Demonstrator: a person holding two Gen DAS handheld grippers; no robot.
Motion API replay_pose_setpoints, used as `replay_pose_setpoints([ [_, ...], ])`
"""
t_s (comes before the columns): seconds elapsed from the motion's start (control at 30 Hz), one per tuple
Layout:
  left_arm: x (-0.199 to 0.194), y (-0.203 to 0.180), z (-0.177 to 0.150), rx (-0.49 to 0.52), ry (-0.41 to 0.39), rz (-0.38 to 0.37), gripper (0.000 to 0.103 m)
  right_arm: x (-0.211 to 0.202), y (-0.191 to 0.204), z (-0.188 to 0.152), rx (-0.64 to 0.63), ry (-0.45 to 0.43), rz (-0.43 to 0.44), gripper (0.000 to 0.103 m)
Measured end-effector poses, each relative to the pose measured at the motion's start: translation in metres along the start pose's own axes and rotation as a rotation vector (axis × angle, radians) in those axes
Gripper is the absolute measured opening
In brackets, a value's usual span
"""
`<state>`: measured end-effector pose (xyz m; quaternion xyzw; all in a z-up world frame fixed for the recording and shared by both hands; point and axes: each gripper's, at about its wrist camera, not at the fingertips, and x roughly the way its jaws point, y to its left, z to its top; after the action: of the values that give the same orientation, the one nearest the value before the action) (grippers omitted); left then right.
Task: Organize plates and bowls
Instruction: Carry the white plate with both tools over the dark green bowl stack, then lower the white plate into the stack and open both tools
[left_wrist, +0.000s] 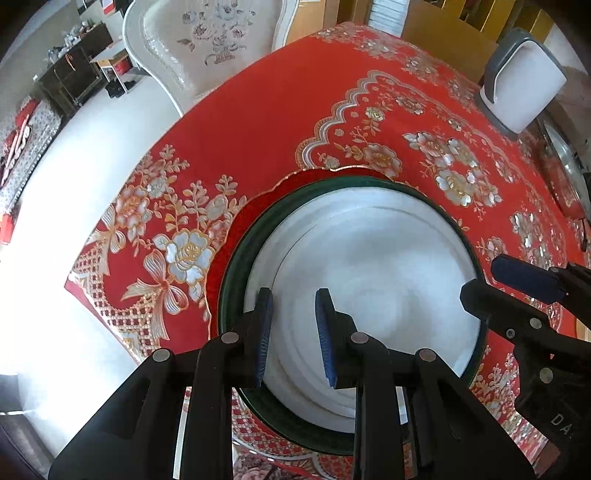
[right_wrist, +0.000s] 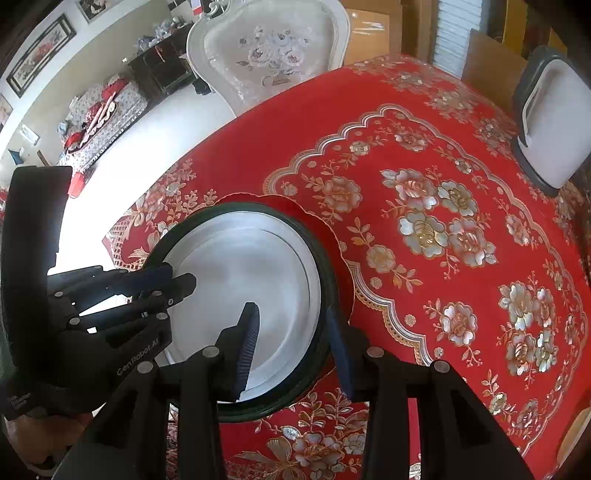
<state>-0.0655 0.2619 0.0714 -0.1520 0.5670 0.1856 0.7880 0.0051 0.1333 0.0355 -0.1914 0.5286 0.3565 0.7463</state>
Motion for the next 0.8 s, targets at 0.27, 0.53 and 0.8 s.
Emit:
replay_pose_setpoints([
  [0.27, -0.014, 0.003, 0.004, -0.016, -0.035, 0.011, 0.026, -0.005, -0.001, -0.003, 0.011, -0.016, 0.011, 0.038],
  [0.53, -0.032, -0.014, 0.012, 0.001, -0.094, 0.001, 0.049, -0.021, -0.011, -0.006, 0.035, -0.059, 0.011, 0.042],
  [0.8, -0.044, -0.055, 0.022, 0.069, -0.129, -0.033, 0.049, -0.043, -0.046, -0.017, 0.123, -0.109, -0.021, 0.045],
])
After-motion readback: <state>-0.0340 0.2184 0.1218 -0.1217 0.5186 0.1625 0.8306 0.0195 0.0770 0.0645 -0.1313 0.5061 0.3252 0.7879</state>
